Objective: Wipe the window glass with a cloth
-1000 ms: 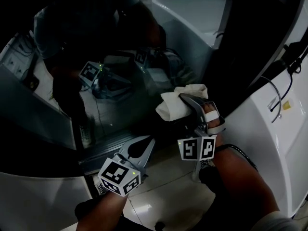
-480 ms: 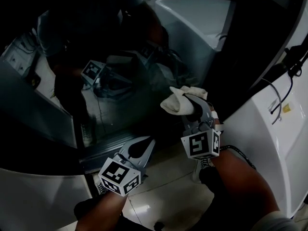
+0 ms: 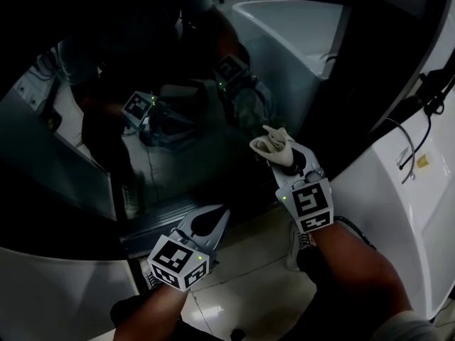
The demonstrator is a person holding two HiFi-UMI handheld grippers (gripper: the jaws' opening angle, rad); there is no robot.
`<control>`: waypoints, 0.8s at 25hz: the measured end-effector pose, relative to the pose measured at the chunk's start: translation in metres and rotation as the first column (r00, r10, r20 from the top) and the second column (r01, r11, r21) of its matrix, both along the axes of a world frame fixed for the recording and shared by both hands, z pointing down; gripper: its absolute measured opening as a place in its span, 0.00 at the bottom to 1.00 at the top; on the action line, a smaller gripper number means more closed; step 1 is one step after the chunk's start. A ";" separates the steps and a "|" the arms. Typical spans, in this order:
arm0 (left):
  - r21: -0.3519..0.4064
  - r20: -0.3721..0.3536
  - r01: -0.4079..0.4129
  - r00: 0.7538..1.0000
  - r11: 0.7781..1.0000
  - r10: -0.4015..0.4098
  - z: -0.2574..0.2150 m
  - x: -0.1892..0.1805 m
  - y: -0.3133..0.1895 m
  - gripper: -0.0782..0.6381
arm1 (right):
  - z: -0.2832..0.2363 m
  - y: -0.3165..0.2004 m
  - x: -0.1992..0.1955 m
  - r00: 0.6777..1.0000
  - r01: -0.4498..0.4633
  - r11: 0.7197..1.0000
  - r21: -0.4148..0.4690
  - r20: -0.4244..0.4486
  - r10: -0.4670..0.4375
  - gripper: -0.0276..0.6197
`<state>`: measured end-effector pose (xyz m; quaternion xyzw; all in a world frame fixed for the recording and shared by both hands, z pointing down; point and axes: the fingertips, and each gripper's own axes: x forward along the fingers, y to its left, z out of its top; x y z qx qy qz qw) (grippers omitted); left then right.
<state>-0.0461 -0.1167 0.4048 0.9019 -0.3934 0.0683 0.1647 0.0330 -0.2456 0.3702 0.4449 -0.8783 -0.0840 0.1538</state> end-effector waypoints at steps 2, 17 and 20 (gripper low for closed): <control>0.003 -0.002 0.008 1.000 1.000 -0.008 -0.003 0.000 -0.002 0.13 | 0.001 -0.002 0.007 0.998 0.040 0.999 -0.018 -0.040 -0.041 0.17; 0.072 -0.028 0.092 0.996 0.993 -0.090 -0.037 0.013 0.009 0.13 | -0.070 -0.001 0.091 0.955 -0.130 0.979 -0.154 0.248 0.166 0.17; 0.050 -0.021 0.106 0.994 0.993 -0.105 -0.040 0.014 0.011 0.13 | -0.090 0.018 0.064 0.950 -0.006 0.987 -0.160 0.307 0.055 0.17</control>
